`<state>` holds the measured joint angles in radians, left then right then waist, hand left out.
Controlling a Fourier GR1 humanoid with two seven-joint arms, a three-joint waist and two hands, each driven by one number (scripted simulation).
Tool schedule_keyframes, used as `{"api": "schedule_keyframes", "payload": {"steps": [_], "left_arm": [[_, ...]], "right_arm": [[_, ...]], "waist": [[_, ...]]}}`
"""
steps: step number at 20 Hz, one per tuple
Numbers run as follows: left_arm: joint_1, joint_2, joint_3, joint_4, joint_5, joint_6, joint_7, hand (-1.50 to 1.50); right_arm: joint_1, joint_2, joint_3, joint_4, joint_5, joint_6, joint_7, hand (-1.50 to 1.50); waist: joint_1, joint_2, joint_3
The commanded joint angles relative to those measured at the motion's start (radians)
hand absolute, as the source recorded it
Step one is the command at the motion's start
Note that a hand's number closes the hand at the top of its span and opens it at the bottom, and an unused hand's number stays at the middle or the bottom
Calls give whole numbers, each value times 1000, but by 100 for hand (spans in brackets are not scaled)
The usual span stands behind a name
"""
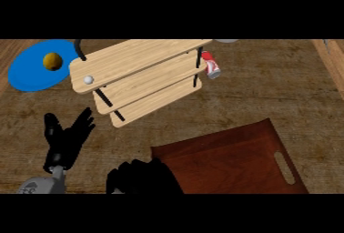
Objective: Pick the cupcake from the tray and place it in the tiered shelf
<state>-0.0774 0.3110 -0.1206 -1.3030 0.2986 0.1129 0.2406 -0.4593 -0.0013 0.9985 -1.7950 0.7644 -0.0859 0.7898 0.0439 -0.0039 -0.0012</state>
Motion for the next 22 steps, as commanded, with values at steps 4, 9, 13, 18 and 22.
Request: {"api": "schedule_keyframes", "payload": {"steps": [4, 9, 13, 18, 22], "left_arm": [[57, 12, 28, -15, 1, -12, -28, 0], [38, 17, 31, -60, 9, -12, 33, 0], [61, -1, 44, -29, 4, -14, -20, 0], [9, 5, 62, 10, 11, -35, 10, 0], [47, -17, 35, -55, -22, -6, 18, 0]], "right_arm": [[-246, 1, -219, -291, -122, 233, 250, 150], [-535, 1, -371, -233, -256, 242, 416, 150], [-660, 1, -558, -137, -327, 266, 408, 150], [-770, -15, -723, 41, -356, 283, 306, 150], [-842, -3, -756, 224, -321, 239, 201, 150]], "waist": [[-36, 0, 0], [-28, -2, -1], [-31, 0, -1], [-36, 4, 0], [-28, 4, 0]]}}
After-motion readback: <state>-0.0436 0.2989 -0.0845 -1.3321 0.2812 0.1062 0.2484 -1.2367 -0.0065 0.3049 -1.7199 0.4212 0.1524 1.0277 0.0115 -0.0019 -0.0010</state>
